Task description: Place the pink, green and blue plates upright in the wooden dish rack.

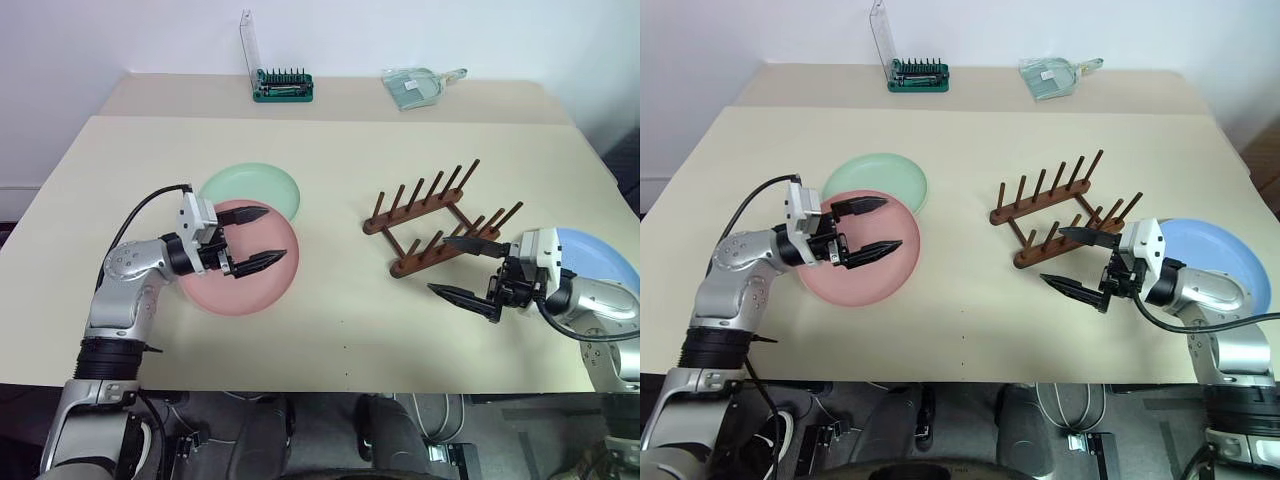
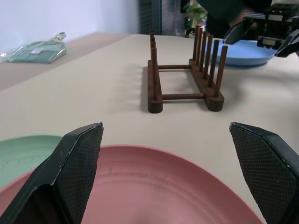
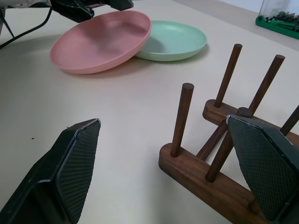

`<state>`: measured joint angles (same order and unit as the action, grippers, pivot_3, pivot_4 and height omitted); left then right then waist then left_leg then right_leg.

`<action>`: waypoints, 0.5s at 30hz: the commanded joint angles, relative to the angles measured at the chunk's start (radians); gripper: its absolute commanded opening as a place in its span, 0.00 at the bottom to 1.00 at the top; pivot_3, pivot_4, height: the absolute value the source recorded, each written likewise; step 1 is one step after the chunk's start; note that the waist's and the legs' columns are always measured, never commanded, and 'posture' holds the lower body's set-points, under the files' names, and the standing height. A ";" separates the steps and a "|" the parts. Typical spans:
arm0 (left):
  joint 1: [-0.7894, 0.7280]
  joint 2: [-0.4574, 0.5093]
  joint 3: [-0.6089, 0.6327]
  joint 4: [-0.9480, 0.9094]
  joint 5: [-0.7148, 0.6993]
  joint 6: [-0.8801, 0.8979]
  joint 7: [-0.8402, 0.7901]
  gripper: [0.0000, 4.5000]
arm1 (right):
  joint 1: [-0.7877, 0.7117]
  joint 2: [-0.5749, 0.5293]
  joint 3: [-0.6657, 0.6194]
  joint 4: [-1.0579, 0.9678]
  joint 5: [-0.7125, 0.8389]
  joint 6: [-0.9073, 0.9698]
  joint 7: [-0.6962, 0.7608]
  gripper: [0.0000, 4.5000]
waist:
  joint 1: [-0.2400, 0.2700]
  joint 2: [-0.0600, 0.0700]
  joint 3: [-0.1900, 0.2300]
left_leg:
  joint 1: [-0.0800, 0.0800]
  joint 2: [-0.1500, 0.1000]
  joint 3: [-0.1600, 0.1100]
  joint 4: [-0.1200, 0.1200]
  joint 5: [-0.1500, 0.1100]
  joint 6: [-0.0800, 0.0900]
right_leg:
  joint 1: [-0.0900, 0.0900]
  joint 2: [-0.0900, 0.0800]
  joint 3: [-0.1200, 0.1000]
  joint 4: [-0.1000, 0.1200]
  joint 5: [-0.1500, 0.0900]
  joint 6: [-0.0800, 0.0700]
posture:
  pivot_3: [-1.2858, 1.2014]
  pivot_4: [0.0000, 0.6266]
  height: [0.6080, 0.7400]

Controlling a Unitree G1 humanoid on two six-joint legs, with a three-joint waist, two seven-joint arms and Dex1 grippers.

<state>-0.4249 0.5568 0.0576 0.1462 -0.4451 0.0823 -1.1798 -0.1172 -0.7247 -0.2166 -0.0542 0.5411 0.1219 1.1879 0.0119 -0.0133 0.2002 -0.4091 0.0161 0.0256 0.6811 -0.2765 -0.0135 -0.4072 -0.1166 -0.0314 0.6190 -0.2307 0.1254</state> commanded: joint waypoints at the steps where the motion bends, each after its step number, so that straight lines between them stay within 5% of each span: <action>1: -0.019 0.013 0.017 -0.003 -0.006 -0.008 -0.006 1.00 | -0.005 0.005 -0.004 -0.049 0.007 -0.012 -0.007 0.98 | 0.000 0.000 0.000 | 0.000 0.000 0.000 0.000 0.000 0.000 | 0.000 0.000 0.000 0.000 0.000 0.000 | 0.52 0.24 1.00; 15: -0.024 0.051 0.040 -0.006 -0.021 0.010 -0.015 1.00 | -0.067 0.012 -0.012 -0.097 0.073 0.032 -0.027 0.98 | 0.000 0.000 0.000 | 0.000 0.000 0.000 0.000 0.000 0.000 | 0.000 0.000 0.000 0.000 0.000 0.000 | 0.52 0.24 1.00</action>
<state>-0.4261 0.5877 0.0622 0.1556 -0.4472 0.0873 -1.1919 -0.1573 -0.7150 -0.1991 -0.0899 0.5720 0.1414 1.1713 0.0120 -0.0132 0.2002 -0.4092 0.0161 0.0256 0.6811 -0.2766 -0.0135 -0.4073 -0.1166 -0.0313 0.6190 -0.2307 0.1254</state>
